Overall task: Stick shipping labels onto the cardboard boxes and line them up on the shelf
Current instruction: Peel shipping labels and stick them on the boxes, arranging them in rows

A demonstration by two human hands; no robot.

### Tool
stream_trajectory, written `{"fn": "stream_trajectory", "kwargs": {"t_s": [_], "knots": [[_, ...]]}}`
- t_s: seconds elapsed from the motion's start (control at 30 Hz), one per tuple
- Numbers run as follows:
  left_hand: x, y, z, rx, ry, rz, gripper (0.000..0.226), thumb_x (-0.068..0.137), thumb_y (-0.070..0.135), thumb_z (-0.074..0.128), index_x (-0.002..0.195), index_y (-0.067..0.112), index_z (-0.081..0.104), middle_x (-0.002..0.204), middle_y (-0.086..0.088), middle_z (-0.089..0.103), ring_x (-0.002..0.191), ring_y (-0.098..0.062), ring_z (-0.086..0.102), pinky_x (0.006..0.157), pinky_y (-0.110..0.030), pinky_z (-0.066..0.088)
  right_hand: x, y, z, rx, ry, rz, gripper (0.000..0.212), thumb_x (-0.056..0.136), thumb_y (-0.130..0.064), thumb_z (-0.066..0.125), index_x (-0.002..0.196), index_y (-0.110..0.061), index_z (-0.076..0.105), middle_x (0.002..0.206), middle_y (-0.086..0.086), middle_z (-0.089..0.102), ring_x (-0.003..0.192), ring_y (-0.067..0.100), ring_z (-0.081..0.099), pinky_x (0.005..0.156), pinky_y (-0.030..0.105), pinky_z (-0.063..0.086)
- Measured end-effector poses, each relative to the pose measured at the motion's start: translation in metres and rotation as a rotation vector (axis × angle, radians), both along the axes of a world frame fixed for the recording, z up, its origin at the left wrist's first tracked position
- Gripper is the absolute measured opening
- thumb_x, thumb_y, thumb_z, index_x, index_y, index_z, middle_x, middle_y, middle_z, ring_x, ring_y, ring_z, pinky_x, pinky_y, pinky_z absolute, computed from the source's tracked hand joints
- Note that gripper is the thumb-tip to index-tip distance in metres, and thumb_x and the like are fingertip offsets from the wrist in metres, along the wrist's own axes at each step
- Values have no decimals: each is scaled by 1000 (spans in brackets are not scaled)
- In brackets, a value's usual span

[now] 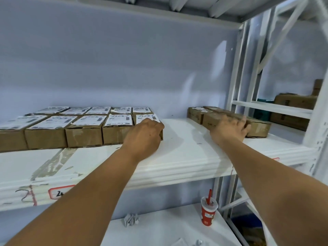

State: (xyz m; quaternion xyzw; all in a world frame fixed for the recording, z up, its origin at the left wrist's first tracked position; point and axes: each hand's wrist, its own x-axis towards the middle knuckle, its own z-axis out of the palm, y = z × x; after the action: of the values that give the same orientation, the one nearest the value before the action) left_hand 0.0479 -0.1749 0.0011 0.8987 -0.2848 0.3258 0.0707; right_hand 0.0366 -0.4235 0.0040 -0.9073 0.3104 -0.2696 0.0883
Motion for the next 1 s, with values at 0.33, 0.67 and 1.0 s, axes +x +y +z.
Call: {"fn": "stream_trajectory", "kwargs": {"t_s": [0.33,0.67,1.0], "knots": [[-5,-1,2,-43,-35,-5,34,86,9,46,117,15,59,111,-7,61,111,-26,52,76,-36,45,-6,9,-5,-81,-167,307,43,85,-50,55,116,-20,58,121,6,42,111,29,43,91,42,45],[-12,0,4,49,-99,-103,44,75,24,33,103,15,66,94,-4,68,96,-26,61,71,-35,54,-26,70,-1,-47,-194,638,45,77,-54,62,118,-36,58,126,-10,53,123,14,38,93,29,37],[-21,-2,2,239,-100,27,52,93,27,39,143,17,29,136,0,46,126,-19,38,97,-33,36,-27,91,-12,-62,-220,708,55,78,-53,62,130,-37,50,128,-10,46,129,14,28,106,32,22]]}}
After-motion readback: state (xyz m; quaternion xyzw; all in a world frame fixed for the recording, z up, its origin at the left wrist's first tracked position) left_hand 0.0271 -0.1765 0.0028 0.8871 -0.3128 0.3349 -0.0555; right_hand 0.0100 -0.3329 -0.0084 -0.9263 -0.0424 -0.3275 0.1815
